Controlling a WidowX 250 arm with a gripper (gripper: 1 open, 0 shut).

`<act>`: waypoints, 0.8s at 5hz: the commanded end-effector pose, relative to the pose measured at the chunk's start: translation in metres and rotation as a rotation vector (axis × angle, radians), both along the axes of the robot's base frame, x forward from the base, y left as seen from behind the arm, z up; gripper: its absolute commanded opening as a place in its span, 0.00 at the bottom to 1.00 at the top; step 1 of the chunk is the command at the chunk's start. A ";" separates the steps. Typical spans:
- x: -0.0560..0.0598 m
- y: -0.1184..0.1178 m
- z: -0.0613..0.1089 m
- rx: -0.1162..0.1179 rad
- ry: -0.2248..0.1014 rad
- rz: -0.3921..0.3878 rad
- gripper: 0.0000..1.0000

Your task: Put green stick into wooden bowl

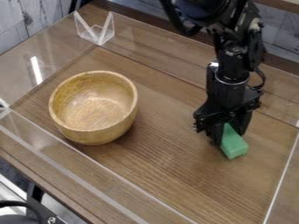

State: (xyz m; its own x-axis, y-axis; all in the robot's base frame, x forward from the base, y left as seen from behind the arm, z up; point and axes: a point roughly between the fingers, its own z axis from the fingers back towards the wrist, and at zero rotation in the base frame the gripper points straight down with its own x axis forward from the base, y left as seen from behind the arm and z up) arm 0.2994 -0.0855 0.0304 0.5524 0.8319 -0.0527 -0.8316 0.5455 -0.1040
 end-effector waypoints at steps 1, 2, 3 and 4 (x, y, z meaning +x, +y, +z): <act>0.011 0.002 0.034 -0.029 -0.065 -0.056 0.00; 0.013 0.009 0.052 -0.054 -0.069 -0.092 0.00; 0.017 0.031 0.084 -0.106 -0.089 -0.119 0.00; 0.017 0.072 0.108 -0.120 -0.110 -0.105 0.00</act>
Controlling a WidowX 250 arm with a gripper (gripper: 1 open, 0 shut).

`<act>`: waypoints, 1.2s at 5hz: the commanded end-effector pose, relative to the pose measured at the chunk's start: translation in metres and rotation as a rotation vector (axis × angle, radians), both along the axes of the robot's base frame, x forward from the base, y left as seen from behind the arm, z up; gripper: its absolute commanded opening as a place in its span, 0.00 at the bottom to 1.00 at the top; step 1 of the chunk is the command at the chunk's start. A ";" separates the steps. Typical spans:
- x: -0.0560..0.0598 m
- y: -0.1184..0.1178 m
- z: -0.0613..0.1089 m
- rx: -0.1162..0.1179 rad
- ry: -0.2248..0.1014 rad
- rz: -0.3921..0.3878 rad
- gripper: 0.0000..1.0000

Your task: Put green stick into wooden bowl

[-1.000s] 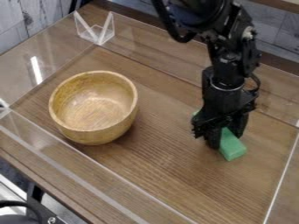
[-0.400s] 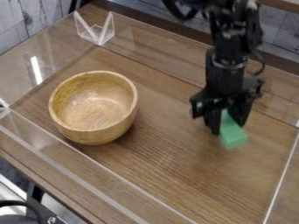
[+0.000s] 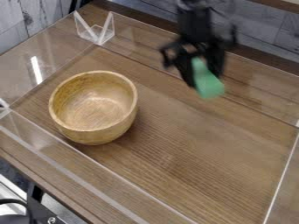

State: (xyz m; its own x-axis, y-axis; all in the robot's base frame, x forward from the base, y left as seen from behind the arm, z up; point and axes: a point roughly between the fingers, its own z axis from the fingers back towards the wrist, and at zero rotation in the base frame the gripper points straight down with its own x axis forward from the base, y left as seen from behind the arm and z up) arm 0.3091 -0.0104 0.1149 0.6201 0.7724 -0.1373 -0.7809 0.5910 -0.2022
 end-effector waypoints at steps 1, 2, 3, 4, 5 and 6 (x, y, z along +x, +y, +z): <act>-0.001 0.040 0.034 0.007 -0.090 0.000 0.00; -0.009 0.075 0.033 0.018 -0.094 -0.001 0.00; -0.022 0.105 0.026 0.036 -0.094 -0.021 0.00; -0.036 0.126 0.012 0.067 -0.096 -0.050 0.00; -0.031 0.096 0.011 0.064 -0.087 -0.105 0.00; -0.029 0.062 0.007 0.063 -0.090 -0.152 0.00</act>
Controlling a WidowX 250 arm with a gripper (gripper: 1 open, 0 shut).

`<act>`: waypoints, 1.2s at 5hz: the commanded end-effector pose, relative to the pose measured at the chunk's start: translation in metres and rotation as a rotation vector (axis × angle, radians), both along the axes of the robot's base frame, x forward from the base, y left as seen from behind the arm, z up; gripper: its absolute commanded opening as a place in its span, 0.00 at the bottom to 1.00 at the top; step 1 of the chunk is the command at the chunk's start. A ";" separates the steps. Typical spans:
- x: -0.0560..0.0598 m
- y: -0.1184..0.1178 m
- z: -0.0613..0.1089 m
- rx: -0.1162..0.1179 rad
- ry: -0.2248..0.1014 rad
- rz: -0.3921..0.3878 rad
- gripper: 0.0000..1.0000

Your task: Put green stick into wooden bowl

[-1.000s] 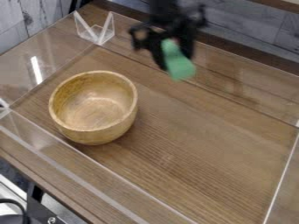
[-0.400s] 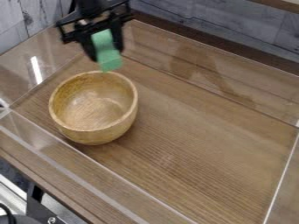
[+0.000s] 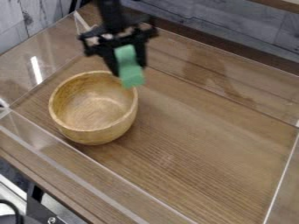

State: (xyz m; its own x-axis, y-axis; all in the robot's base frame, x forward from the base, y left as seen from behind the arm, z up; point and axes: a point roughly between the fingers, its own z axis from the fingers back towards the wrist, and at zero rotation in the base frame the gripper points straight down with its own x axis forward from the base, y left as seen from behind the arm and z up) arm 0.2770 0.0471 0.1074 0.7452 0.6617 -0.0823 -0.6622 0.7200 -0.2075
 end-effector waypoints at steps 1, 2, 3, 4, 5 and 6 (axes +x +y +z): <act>0.004 -0.011 0.011 0.024 -0.063 -0.011 0.00; -0.002 0.013 0.006 0.043 -0.075 -0.010 0.00; 0.004 -0.019 0.004 0.038 -0.090 -0.044 0.00; 0.003 -0.021 0.000 0.045 -0.104 -0.056 0.00; 0.000 -0.008 -0.005 0.059 -0.101 -0.041 0.00; -0.004 0.011 -0.010 0.075 -0.103 -0.025 0.00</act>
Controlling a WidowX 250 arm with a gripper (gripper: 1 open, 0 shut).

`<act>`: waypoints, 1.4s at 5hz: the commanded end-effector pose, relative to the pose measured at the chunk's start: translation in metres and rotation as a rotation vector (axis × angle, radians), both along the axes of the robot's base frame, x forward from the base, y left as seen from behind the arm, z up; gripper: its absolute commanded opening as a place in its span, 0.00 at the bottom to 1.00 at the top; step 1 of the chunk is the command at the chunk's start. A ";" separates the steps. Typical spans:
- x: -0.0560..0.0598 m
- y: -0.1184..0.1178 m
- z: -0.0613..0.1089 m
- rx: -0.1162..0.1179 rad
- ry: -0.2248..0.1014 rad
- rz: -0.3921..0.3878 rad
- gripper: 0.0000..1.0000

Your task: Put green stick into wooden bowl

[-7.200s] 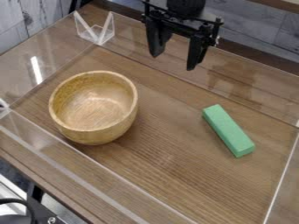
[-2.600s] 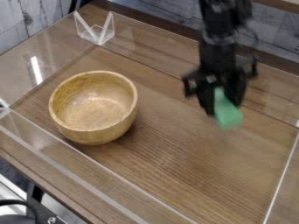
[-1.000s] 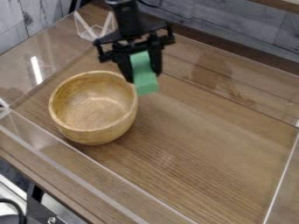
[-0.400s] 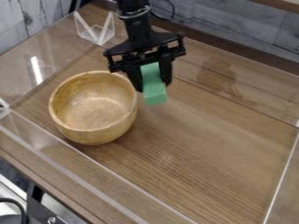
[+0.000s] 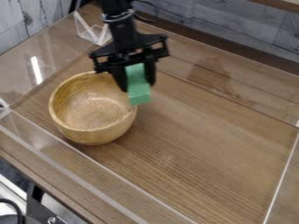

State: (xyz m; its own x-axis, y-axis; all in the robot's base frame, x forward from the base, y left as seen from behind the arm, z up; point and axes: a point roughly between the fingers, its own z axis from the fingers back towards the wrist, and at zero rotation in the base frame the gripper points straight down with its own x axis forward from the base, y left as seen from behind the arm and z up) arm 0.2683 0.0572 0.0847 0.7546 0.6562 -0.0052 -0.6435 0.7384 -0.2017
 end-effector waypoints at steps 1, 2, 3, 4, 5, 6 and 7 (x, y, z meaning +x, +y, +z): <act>0.003 0.009 0.010 0.025 -0.055 -0.022 0.00; -0.002 0.017 0.003 0.040 -0.048 -0.019 0.00; -0.006 0.024 -0.003 0.053 -0.040 -0.016 0.00; -0.009 0.026 -0.007 0.059 -0.024 -0.013 0.00; -0.011 0.026 -0.008 0.063 -0.002 -0.014 0.00; -0.013 0.025 -0.009 0.068 0.022 -0.017 0.00; -0.015 0.025 -0.011 0.072 0.044 -0.020 0.00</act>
State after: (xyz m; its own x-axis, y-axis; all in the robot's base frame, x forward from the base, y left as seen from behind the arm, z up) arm 0.2470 0.0799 0.0658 0.7625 0.6464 -0.0265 -0.6448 0.7560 -0.1131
